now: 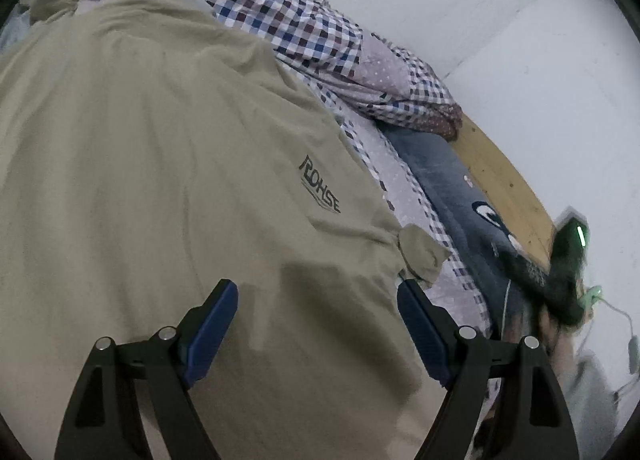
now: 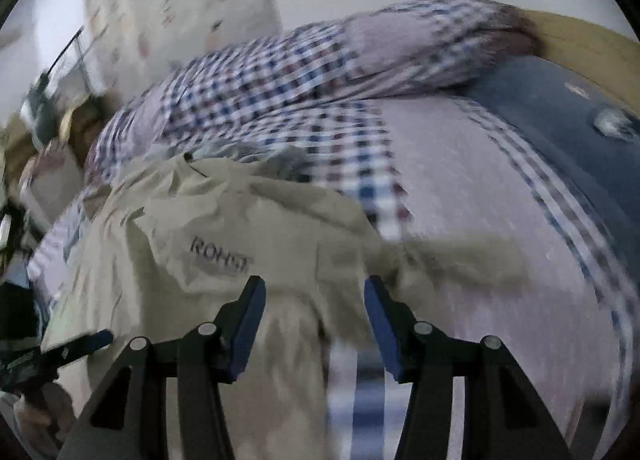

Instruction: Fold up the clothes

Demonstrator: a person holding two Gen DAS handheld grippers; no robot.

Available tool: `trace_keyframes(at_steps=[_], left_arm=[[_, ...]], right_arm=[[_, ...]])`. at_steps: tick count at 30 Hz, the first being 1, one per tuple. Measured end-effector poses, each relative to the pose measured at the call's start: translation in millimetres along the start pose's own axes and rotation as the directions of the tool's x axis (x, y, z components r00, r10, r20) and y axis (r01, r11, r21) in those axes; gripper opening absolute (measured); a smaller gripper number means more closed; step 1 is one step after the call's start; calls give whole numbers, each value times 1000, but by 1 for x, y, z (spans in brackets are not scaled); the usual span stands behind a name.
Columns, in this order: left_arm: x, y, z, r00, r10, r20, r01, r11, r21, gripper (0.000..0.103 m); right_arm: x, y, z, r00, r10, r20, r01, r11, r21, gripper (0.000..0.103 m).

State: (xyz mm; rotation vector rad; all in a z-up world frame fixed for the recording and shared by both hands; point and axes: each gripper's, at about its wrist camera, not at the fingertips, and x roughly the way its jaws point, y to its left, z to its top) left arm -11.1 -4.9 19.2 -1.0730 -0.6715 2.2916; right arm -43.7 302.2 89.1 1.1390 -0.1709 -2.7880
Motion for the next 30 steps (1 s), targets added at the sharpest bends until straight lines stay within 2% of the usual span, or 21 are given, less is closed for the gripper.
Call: trace_keyframes(at_steps=[2,6,11,15,16,17,18,20,21,23,25,28,30], left_arm=[[-4,1,3,1000,9,15,-9,1000,10,85],[-13,9,9,998,23,54,-23,1000,-2,85],[-10,19,13,998,31,48,-29,999,-41,85],[-2,25,12,999,33,22,-31,998,-56,85],[-1,25,11,999,36,20,-35,998,-51,85],[-1,25,11,999,40,19,-39,998,-45,85],[0,25,10,999,41,19,-40,998,-44,85],[1,25,11,999,40,20,-39,998,-49,85],[1,26,11,999,38,20,-37,998,-52,85],[1,27,10,999,38,20,-37,998,-53,85],[1,28,9,999,39,23,-38,998,-50,85],[1,28,8,999,47,23,-46,998,-43,85],[3,28,6,998,54,20,-53,998,-35,85]], right_arm=[[39,-1,35,997,-6,-71,2,998,-61,55],[111,-8,71,976,-71,-206,41,988,-148,55],[171,-20,84,937,-145,-317,73,971,-227,55],[199,-23,84,917,-112,-383,11,967,-256,52],[204,-21,83,908,-88,-410,-24,966,-259,45],[207,-17,82,903,-85,-422,-43,958,-284,19],[208,-10,84,901,-111,-418,-40,941,-337,4],[210,4,89,903,-175,-393,-17,898,-439,3],[209,9,97,910,-232,-345,38,873,-487,3],[205,20,115,915,-330,-233,150,813,-562,3],[192,31,143,919,-390,-58,291,770,-568,3],[188,51,171,886,-453,102,430,718,-548,3],[196,61,179,868,-479,131,467,698,-542,4]])
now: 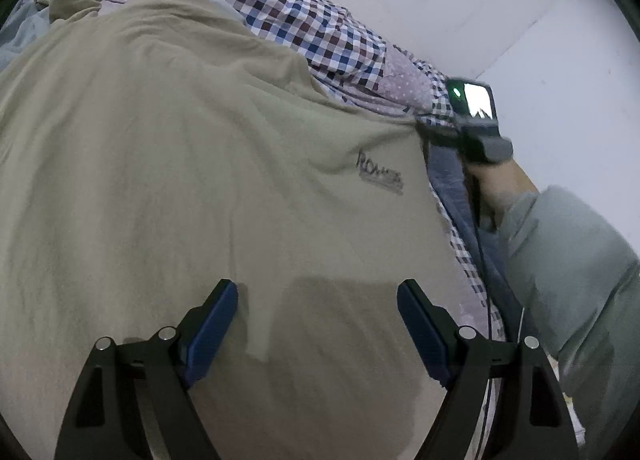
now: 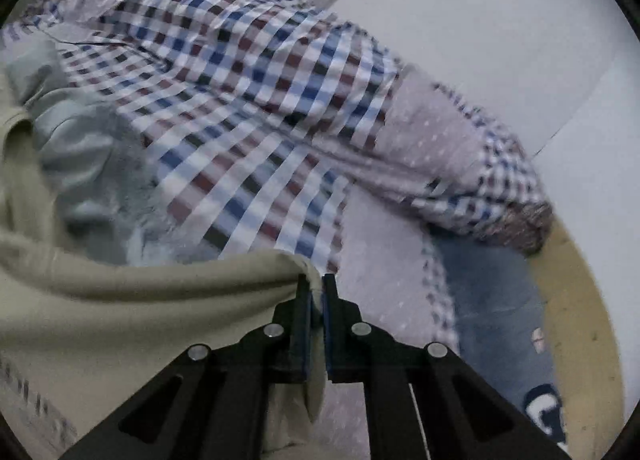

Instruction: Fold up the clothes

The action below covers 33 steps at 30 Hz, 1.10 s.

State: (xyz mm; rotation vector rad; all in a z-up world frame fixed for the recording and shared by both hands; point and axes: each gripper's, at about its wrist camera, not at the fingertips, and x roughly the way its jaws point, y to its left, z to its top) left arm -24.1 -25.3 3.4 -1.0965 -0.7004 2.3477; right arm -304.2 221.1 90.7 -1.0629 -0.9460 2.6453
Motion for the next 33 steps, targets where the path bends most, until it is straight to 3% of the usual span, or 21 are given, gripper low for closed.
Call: trace_keyframes(at_steps=[1,4,5,6,8,10,12,15,17,20,23,25,26,27,28,29,31,32,33], left_arm=[[2,0,-1,1000,6,-4,-6,1000,9,85],[5,-5,-4,1000,27,-12,-27,999,47,85],[6,-6,-5,999,32,-13,-31,998,56,85],[7,-7,-5,999,35,-13,-34,997,62,85],[7,-7,-6,999,34,-14,-33,997,62,85],[7,-6,-6,999,31,-13,-30,998,56,85],[7,-5,-6,1000,29,-12,-28,998,50,85],[9,-7,-6,999,33,-9,-33,998,50,85],[13,-10,-4,999,41,-7,-41,998,57,85],[18,-14,-3,999,50,-3,-50,997,63,85],[18,-15,-4,998,59,0,-59,995,74,85],[19,-14,-5,998,63,1,-63,994,85,85],[19,-14,-5,998,67,1,-66,994,90,85],[20,-14,-6,998,69,2,-69,993,96,85],[20,-14,-6,998,70,2,-70,992,100,85],[21,-13,-6,997,71,2,-71,992,103,85],[21,-13,-7,998,69,3,-69,992,103,85],[22,-13,-7,998,70,4,-70,992,103,85],[23,-13,-7,997,72,4,-72,992,104,85]], right_arm=[[6,5,3,1000,-5,-21,5,1000,-4,4],[37,21,1,987,2,-160,-6,1000,-24,25],[44,21,-3,981,11,-192,-15,1000,-20,43],[46,18,-10,976,30,-216,-30,1000,1,55],[35,3,-27,974,82,-211,-66,994,83,57],[15,-38,-47,973,176,-152,-134,958,252,62],[-4,-73,-66,968,235,-84,-185,901,392,79],[-22,-121,-104,955,293,-39,-221,796,563,79],[-31,-128,-128,932,361,-31,-275,761,588,79],[-53,-99,-138,914,406,-13,-354,811,466,79],[-60,-46,-137,894,447,-38,-421,864,276,78],[-51,-18,-140,905,414,-100,-390,900,193,76],[-46,-8,-142,913,388,-130,-366,916,162,54],[-41,-6,-145,922,356,-151,-332,929,165,1],[-37,-20,-151,936,314,-158,-273,933,236,7],[-35,-37,-157,944,292,-152,-233,919,319,7],[-39,-78,-173,939,333,-87,-249,833,493,8],[-41,-96,-184,936,347,-61,-256,787,561,14],[-44,-116,-199,936,350,-30,-255,737,626,33]])
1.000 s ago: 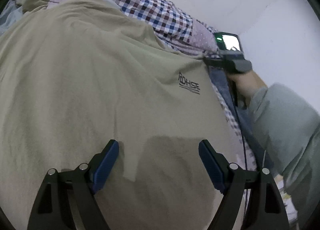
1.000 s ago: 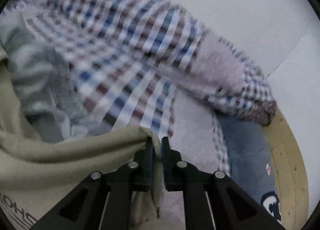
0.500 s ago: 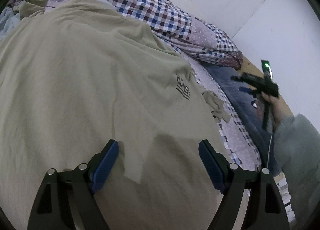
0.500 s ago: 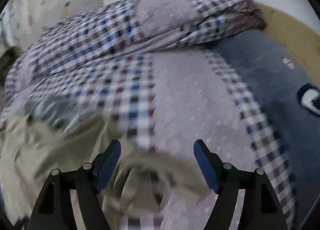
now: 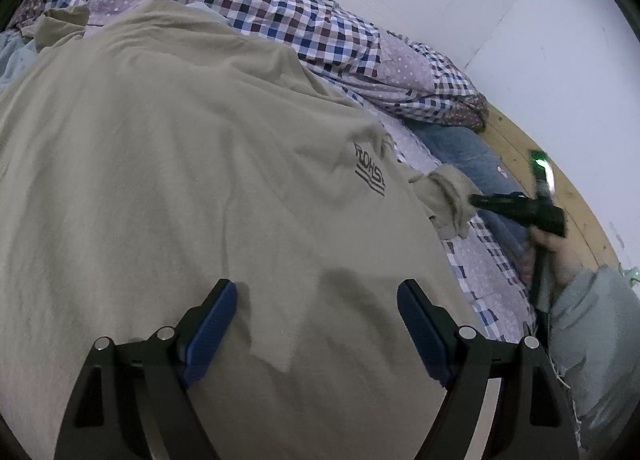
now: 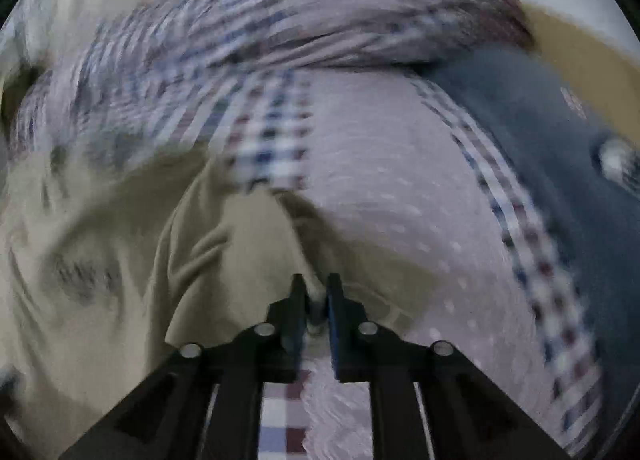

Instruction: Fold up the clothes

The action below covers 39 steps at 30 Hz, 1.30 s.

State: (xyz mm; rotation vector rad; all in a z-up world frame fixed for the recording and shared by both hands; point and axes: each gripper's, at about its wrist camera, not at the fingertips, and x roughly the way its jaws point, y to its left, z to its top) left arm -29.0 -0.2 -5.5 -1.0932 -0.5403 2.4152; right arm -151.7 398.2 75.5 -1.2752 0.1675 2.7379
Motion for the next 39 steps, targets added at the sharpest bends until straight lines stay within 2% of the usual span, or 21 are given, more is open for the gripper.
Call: trace_keyframes(at_steps=[2,4,6,9,11,15,16,17,18,20,23,26,29,32,36,39], left_arm=[[1,-1,0,1000,6,0,-6,1000,6,85],[1,-1,-1,1000,11,0,-11,1000,10,85],[2,-2,-1,1000,15,1,-15,1000,14,85],[3,-3,-1,1000,24,3,-24,999,23,85],[5,-4,-2,1000,30,2,-30,999,30,85],[6,-2,-2,1000,27,1,-27,999,31,85],[6,-2,-2,1000,26,0,-26,999,30,85],[6,-1,-2,1000,24,0,-24,999,29,85],[7,-1,-1,1000,22,-1,-22,999,29,85],[7,0,-2,1000,18,-1,-17,999,26,85],[7,1,-1,1000,13,-2,-13,1000,24,85],[8,1,0,1000,13,-3,-13,1000,25,85],[7,1,0,1000,14,-3,-14,1000,27,85],[8,0,1,1000,19,-3,-18,999,31,85],[8,1,2,1000,21,-3,-21,999,34,85],[9,1,3,1000,24,-5,-24,999,39,85]], right_arm=[[-15,-45,-3,999,29,43,-35,987,155,61],[-12,-84,-8,999,25,39,-35,957,288,63],[4,-109,-15,996,85,7,-81,917,390,63],[29,-121,-24,985,172,-16,-147,881,450,63],[46,-113,-30,981,188,-37,-154,888,434,63],[75,-88,-26,986,153,-74,-116,925,363,63],[80,-84,-24,988,134,-76,-100,932,348,61],[82,-78,-22,991,114,-74,-84,942,324,44],[82,-72,-20,992,99,-72,-74,954,290,8],[77,-68,-18,995,71,-73,-50,966,253,6],[43,-80,-10,1000,-12,-18,16,972,236,5],[-5,-117,0,991,-121,49,104,958,269,5],[-52,-158,4,958,-277,71,246,925,290,4],[-91,-205,-5,923,-383,40,351,878,326,5],[-125,-245,-25,891,-454,21,416,833,366,5],[-142,-251,-47,874,-485,19,452,828,330,7]])
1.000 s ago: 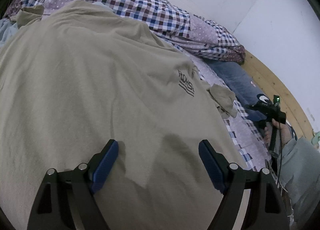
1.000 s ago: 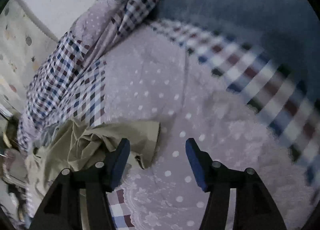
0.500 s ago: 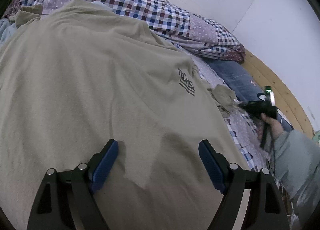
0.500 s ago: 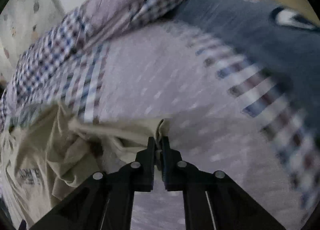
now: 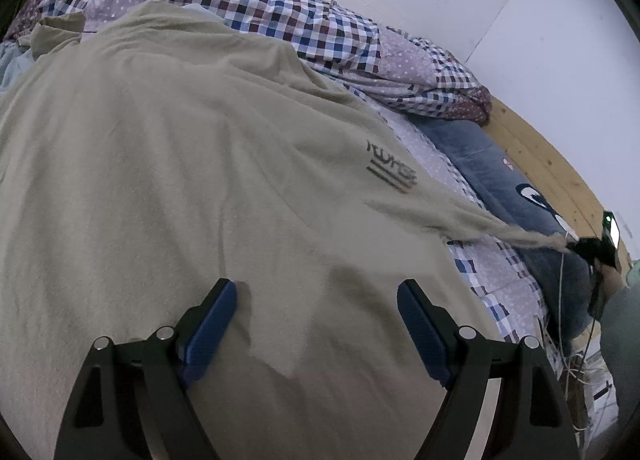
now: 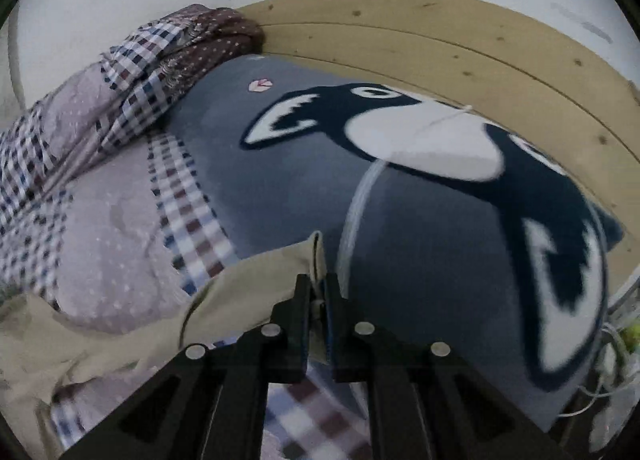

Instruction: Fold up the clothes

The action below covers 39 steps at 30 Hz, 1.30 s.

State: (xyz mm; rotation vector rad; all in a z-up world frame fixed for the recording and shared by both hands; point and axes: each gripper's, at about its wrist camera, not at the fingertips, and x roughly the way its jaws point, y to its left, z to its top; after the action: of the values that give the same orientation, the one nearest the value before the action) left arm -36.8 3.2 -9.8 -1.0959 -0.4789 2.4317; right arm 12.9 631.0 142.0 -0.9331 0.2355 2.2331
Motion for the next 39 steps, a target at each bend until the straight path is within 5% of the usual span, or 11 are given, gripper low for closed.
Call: trace_keyframes(at_steps=[4,6,7,15,20,23,27,29,32,35,39], left_arm=[[0,0,1,1000,2,-1,-2,1000,3,85],[0,0,0,1000,5,-1,-5,1000,6,85],[0,0,0,1000,7,-1,-7,1000,8,85],[1,-2,0,1000,20,-2,-20,1000,19,85],[3,-3,0,1000,27,-5,-27,999,25,85],[3,-2,1,1000,29,-7,-29,999,26,85],[4,-2,1,1000,29,-9,-29,999,26,85],[5,-2,2,999,30,-10,-30,999,27,85],[6,-3,3,1000,29,-11,-29,999,26,85],[6,-3,3,1000,28,-11,-28,999,25,85],[6,-3,2,1000,27,-10,-27,999,25,85]], right_arm=[[-14,-10,-33,1000,-3,-18,1,997,-79,13],[-18,-14,-49,999,2,-49,-8,994,-113,47],[-19,-16,-56,997,20,-69,-28,993,-115,49],[-16,0,-72,981,122,-149,-136,987,-87,57],[25,41,-73,949,144,-281,-198,965,-174,59],[44,74,-75,925,172,-340,-274,920,-281,59],[45,118,-83,892,237,-385,-399,812,-425,59],[47,135,-94,898,188,-397,-388,763,-517,56],[38,141,-108,890,194,-413,-415,720,-556,30],[19,132,-122,908,201,-367,-395,701,-594,9],[-13,115,-153,921,238,-307,-383,690,-614,4]])
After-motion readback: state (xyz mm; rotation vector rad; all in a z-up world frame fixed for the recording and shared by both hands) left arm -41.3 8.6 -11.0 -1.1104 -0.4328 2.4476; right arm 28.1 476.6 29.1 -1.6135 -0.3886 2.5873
